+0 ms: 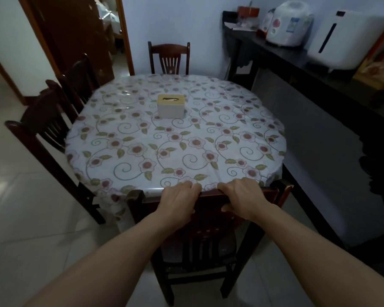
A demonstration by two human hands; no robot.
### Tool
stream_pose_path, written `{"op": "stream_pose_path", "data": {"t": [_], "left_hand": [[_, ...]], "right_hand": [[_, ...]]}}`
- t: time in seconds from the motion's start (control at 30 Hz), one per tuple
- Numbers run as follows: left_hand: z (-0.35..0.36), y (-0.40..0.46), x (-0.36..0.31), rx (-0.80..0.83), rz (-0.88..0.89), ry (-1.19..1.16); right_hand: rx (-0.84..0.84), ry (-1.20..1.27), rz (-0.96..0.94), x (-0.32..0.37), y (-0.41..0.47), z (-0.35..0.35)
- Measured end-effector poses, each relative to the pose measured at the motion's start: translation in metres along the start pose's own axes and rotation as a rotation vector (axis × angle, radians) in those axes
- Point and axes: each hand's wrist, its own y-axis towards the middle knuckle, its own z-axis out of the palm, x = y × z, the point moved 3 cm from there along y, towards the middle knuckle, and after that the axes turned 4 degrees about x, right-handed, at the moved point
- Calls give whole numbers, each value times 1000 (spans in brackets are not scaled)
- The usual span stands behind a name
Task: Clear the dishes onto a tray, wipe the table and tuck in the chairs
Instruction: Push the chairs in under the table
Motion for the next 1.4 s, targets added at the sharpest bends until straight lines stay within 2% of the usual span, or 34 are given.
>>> {"op": "stream_pose_path", "data": {"t": [0.2,0.37,0.47,0.7,0.83,1.0,1.13,1.4], "left_hand": [[11,-12,-8,40,15,30],[30,-48,5,194,-4,37],[37,-65,-1,157,19,22],[53,-101,-7,159,44,61],[64,-121,-3,155,37,73],[60,-129,6,55,44,34],[45,-108,10,-47,-18,47],[53,-66,-8,-88,-10,7]], "right_hand": [[-62,14,-64,0,-15,13],[-40,24,-96,12,-47,31],[-20,16,-71,22,-62,37],[203,145,0,31,-94,61],[257,193,78,29,-112,81],[165,110,40,41,-108,87],[102,77,23,20,-83,74],[92,37,28,-27,-61,81]]}}
